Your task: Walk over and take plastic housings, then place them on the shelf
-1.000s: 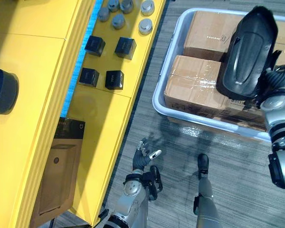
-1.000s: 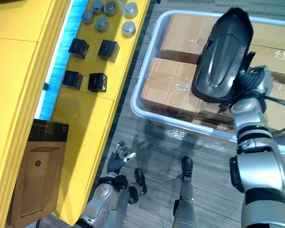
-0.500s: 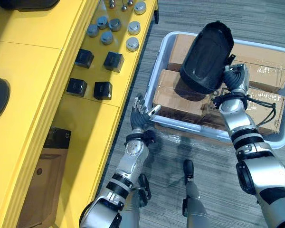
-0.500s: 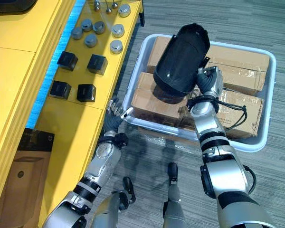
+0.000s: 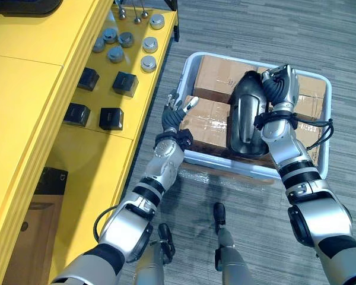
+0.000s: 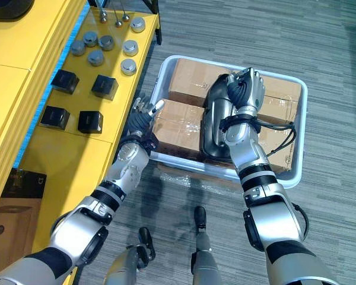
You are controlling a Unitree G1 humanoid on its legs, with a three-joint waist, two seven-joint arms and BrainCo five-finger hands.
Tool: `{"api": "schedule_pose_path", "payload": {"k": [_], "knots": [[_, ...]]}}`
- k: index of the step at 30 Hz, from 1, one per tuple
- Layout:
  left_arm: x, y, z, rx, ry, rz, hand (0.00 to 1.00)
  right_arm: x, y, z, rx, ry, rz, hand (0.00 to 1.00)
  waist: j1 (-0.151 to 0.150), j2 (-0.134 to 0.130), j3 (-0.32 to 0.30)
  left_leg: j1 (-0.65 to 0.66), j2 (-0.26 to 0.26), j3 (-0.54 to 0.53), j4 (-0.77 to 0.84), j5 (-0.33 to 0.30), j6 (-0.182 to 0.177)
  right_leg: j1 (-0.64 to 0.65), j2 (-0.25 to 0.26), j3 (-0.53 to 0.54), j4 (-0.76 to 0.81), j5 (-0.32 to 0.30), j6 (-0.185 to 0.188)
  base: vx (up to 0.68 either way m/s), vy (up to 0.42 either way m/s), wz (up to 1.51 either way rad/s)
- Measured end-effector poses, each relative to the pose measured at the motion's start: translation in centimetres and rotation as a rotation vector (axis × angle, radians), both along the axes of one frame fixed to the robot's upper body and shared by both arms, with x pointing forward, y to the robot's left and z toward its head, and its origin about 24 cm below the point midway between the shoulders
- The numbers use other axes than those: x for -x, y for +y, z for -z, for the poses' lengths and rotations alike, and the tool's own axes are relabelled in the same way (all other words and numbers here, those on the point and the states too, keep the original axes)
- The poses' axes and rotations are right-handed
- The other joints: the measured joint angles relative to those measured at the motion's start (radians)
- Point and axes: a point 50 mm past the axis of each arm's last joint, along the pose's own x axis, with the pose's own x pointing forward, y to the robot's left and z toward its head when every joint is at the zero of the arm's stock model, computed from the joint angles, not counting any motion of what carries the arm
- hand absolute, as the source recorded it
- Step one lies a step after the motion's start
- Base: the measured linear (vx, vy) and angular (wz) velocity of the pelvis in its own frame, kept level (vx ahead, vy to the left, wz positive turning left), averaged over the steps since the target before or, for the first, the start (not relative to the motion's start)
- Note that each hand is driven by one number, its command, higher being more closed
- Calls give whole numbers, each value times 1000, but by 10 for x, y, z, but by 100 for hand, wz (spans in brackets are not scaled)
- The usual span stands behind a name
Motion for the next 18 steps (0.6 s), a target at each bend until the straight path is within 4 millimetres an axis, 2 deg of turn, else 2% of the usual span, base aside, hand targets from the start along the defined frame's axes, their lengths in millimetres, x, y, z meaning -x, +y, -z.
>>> {"api": "schedule_pose_path", "payload": {"k": [1,2,5,8,13,16,18], "knots": [[-2,3,-2,-4,8,-7,0,0,0,1,5,9,-1,100,0,-3,1,1,3,0,1,-1,-1,1,2,0,0,0,0,50,24,-3],[-3,5,-3,-6,8,-10,0,-1,0,2,14,13,-1,0,0,-6,1,1,4,0,2,-1,-2,1,3,0,0,0,0,38,20,-2],[-4,11,-4,-6,10,-22,0,-4,-3,13,44,70,17,0,1,-20,-1,2,11,-2,9,-4,-6,5,10,-1,0,0,0,0,0,0],[-4,11,-4,-5,12,-22,0,-7,-12,24,-5,123,44,0,1,-25,0,3,11,-8,9,-4,-6,11,10,-5,0,-1,-2,15,37,4],[-2,-2,6,-40,34,-9,0,-12,-46,66,-383,272,123,0,5,-25,-1,-6,-5,-22,-14,7,-1,4,-1,-20,0,-7,-1,17,39,11],[1,-14,10,-76,32,10,0,-11,-60,73,-488,304,164,0,2,-25,-1,-30,-25,-33,-38,28,1,-22,-17,-37,1,-7,0,25,34,22],[6,-28,18,-111,35,45,0,-10,-70,71,-533,315,194,0,3,-24,0,-50,-31,-48,-48,36,2,-34,-19,-53,1,-7,1,42,26,23]]}}
